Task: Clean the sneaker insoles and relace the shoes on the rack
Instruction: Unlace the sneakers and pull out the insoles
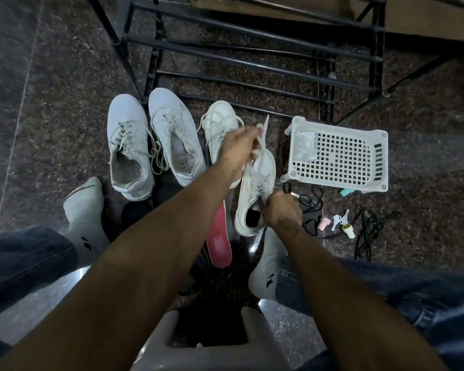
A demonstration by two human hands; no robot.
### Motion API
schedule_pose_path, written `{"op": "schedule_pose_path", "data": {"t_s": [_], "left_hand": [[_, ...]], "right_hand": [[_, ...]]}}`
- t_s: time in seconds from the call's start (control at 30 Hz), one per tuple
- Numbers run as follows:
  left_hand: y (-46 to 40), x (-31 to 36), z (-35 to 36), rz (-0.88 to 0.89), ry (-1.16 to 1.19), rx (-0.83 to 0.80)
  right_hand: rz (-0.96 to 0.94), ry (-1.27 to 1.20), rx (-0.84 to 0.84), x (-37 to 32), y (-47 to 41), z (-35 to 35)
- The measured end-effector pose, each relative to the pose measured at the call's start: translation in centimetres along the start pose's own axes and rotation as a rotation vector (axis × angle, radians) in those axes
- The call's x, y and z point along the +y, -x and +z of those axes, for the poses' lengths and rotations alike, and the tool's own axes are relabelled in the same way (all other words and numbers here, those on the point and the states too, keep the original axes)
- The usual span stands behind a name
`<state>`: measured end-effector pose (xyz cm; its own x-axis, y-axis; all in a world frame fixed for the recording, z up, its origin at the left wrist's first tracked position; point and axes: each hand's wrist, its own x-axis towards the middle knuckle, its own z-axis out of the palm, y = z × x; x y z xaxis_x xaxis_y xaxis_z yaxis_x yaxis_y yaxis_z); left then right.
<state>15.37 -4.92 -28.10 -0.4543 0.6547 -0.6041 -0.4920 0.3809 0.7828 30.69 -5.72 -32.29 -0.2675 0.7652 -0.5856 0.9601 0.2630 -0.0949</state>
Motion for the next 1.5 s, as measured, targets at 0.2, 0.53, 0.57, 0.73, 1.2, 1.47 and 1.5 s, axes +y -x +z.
{"op": "schedule_pose_path", "data": {"t_s": [0.2, 0.53, 0.57, 0.73, 1.2, 1.47, 1.5], "left_hand": [[0.3, 1.5, 0.9, 0.066, -0.254, -0.143], [3.7, -8.9, -3.6, -0.010, -0.764, -0.093], [4.1, -9.3, -3.6, -0.007, -0.802, -0.124], [4.7, -9.9, -3.1, 0.035, -1.027, -0.078], [4.1, -9.3, -1.9, 0.153, -1.381, -0.025], [4.1, -8.8, -2.7, 0.144, -1.335, -0.020], [4.2, -8.8, -3.0, 0.134, -1.307, -0.007]], "right_hand": [[-0.007, -0.004, 0.004, 0.0, 0.1, -0.7], [-0.135, -0.305, 0.007, -0.1, -1.2, -1.5], [-0.114, -0.366, -0.073, -0.2, -1.5, -2.1], [0.023, -0.728, -0.301, 0.6, -2.2, -6.8], [-0.082, -0.099, -0.206, 1.9, -2.3, -4.6], [0.039, -0.125, 0.111, 1.9, -0.3, -1.0], [0.058, -0.160, 0.120, 2.4, -0.3, -1.0]]}}
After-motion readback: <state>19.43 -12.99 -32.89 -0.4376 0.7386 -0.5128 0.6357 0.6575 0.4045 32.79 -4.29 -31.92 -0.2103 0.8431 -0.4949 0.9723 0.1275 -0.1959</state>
